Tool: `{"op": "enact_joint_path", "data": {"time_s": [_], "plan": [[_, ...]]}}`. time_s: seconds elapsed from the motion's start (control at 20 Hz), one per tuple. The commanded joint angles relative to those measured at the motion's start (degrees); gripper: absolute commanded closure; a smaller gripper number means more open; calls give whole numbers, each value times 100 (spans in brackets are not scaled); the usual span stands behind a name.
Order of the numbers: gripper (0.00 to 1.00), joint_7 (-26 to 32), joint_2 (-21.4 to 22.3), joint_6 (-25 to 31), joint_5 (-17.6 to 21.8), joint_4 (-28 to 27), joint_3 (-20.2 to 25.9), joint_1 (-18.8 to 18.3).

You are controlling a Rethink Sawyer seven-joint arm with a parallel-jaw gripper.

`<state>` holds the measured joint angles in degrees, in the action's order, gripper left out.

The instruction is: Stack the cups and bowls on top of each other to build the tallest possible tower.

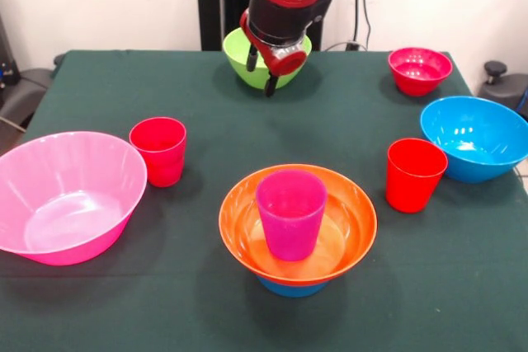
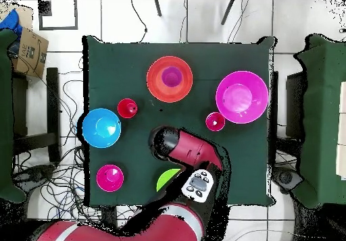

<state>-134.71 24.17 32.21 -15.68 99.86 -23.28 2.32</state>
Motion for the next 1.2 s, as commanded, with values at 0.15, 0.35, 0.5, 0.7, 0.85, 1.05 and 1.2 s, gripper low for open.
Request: {"op": "enact_joint_path", "data": {"time_s": [0.15, 0.35, 0.5, 0.7, 0.85, 1.05, 1.2], "plan": [[0, -1048, 33, 378, -147, 145, 294, 194], [0, -1128, 18, 495, -212, 140, 266, 225], [0, -1261, -18, 642, -275, 104, 213, 272], [0, -1305, -63, 716, -327, 70, 198, 292], [0, -1302, -110, 694, -350, 45, 193, 302], [0, -1383, -82, 786, -420, 96, 157, 370], [0, -1395, -97, 753, -473, 144, 171, 388]]}}
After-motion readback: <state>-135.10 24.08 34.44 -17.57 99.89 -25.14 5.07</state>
